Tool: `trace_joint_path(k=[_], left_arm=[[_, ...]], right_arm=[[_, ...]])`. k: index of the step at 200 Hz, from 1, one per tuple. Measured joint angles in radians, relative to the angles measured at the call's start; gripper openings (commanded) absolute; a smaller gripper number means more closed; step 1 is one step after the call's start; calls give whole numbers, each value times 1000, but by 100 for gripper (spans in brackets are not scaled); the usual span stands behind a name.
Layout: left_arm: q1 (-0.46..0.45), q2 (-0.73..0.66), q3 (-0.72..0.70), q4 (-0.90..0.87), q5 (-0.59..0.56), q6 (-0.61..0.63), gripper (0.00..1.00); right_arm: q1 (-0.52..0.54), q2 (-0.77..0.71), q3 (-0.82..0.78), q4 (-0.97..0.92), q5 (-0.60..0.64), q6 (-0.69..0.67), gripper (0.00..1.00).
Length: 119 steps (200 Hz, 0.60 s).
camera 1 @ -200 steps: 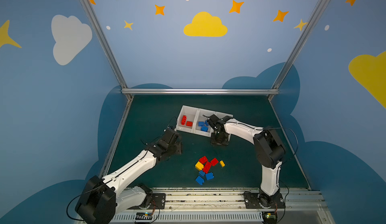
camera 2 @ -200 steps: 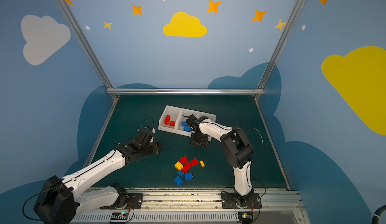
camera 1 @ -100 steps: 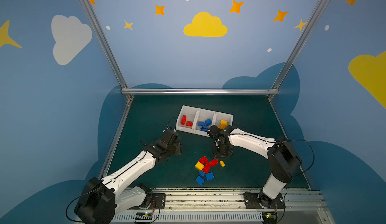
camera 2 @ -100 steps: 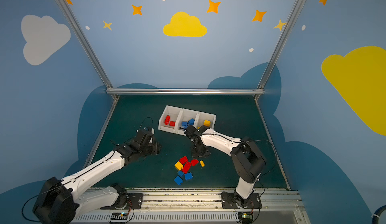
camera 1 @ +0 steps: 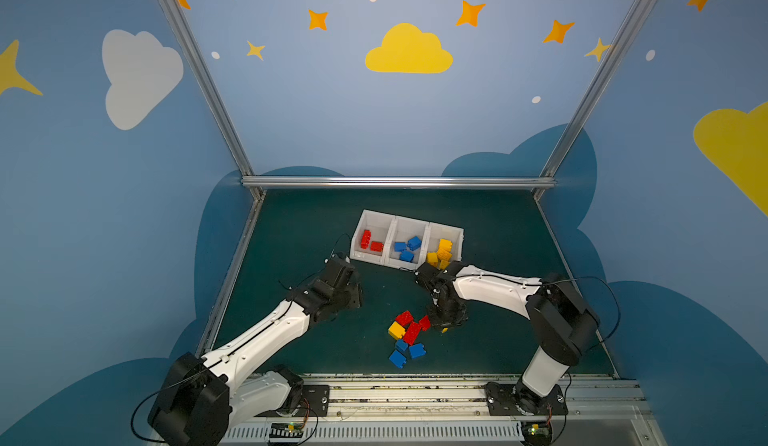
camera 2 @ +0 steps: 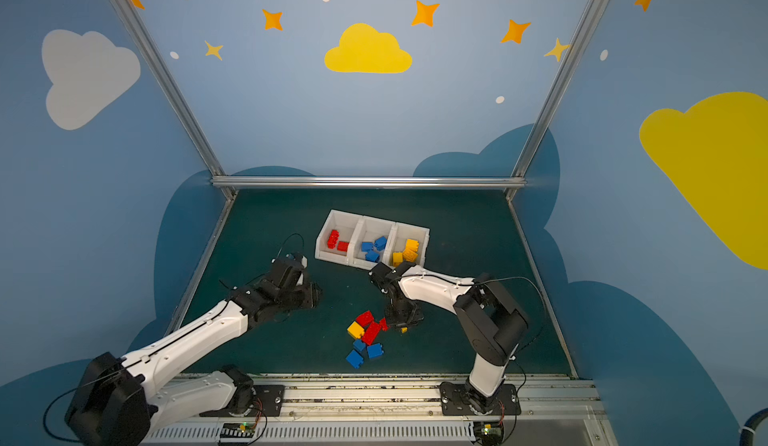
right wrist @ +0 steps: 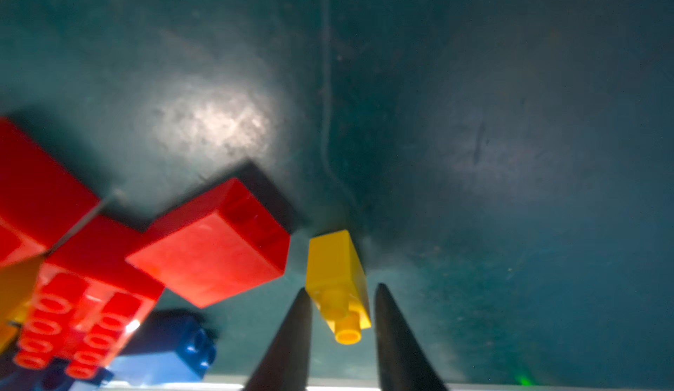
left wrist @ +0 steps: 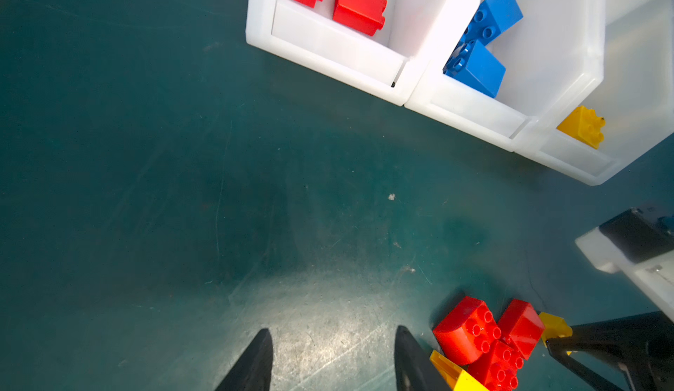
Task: Sort the legos into containers by color
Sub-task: Pick up the lego from the bottom-center of the table.
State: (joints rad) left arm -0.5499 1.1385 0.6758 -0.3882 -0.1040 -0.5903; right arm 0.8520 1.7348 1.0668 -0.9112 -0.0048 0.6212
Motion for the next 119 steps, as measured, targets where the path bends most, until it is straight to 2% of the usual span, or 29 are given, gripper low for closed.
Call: trace_joint_path(k=[22,67,93,119], left_arm=[[0,-1,0,0,0,-2,54],[0,-10,0,-4,0,-6,54],[0,-11,0,-6,0,-6,55],[0,-11,0,-7,8,-5,55]], right_arm=[[1,0,1,6,-5,3,8],[-12,-2,52,-34,6,-17,7],[-69,-2,194,-80,21,-77,7],[-179,15,417,-109,39,-154,7]])
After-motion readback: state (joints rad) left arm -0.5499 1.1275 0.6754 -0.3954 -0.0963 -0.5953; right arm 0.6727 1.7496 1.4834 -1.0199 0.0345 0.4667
